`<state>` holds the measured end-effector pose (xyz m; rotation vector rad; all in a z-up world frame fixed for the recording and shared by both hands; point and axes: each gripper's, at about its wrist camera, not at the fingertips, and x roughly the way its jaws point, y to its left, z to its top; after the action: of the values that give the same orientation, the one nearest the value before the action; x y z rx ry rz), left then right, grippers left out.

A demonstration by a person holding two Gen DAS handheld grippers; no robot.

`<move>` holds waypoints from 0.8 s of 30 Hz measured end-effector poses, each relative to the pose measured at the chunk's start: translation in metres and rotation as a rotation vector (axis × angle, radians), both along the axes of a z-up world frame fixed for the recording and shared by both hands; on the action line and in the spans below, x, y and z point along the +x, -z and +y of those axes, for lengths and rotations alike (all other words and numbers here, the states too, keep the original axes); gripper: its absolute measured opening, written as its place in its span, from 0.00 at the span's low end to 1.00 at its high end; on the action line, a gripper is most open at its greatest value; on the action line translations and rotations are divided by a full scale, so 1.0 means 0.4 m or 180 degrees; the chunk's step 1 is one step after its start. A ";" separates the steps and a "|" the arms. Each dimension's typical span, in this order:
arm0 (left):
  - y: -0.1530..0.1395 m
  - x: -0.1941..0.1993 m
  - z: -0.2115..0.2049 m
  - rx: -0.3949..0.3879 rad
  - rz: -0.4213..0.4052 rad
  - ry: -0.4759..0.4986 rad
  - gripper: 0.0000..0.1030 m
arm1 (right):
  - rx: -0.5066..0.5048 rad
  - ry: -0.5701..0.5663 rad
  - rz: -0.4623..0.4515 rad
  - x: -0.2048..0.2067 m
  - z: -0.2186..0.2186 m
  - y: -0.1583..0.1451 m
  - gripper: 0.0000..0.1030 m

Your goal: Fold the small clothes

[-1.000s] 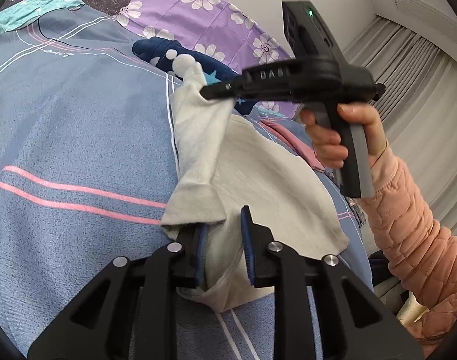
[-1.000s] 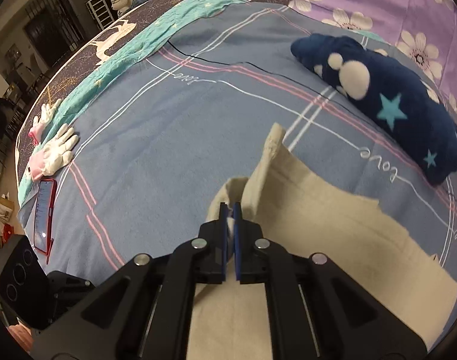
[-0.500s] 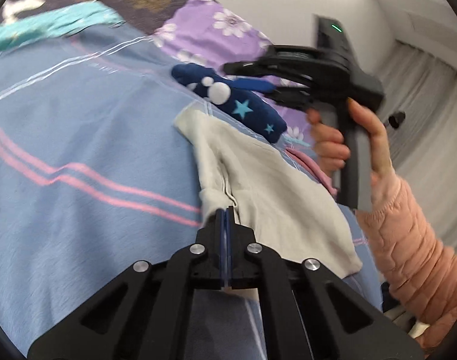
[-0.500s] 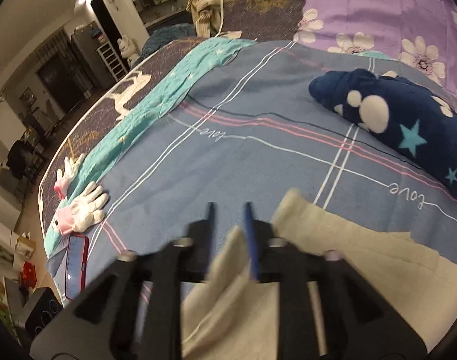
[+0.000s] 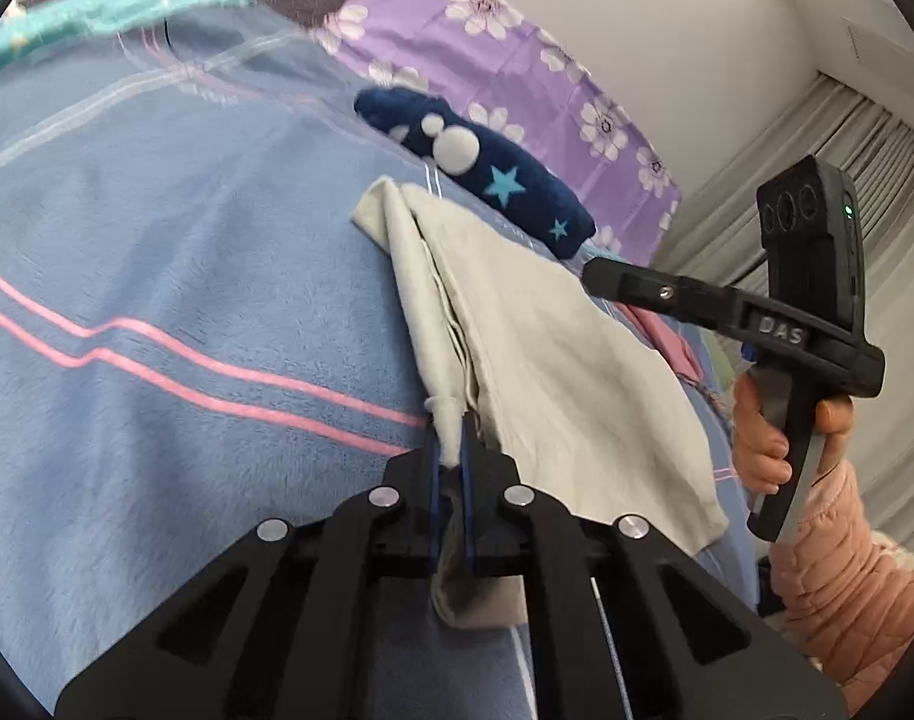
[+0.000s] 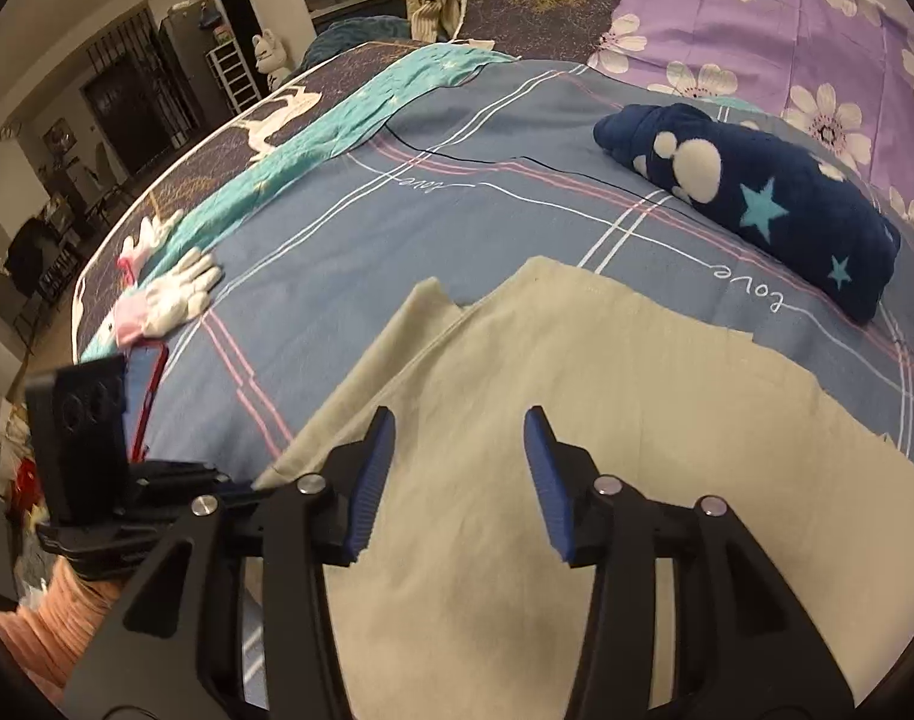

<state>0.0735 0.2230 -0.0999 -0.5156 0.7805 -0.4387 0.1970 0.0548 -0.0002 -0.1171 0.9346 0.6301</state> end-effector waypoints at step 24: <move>-0.010 0.184 -0.006 0.0166 0.0430 0.0391 0.57 | -0.1024 -0.0724 -0.0843 -0.409 0.099 0.105 0.70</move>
<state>0.1472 0.2205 -0.0959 -0.4535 0.9547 -0.4994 0.0335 0.0942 -0.0422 -0.5873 0.7641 0.6507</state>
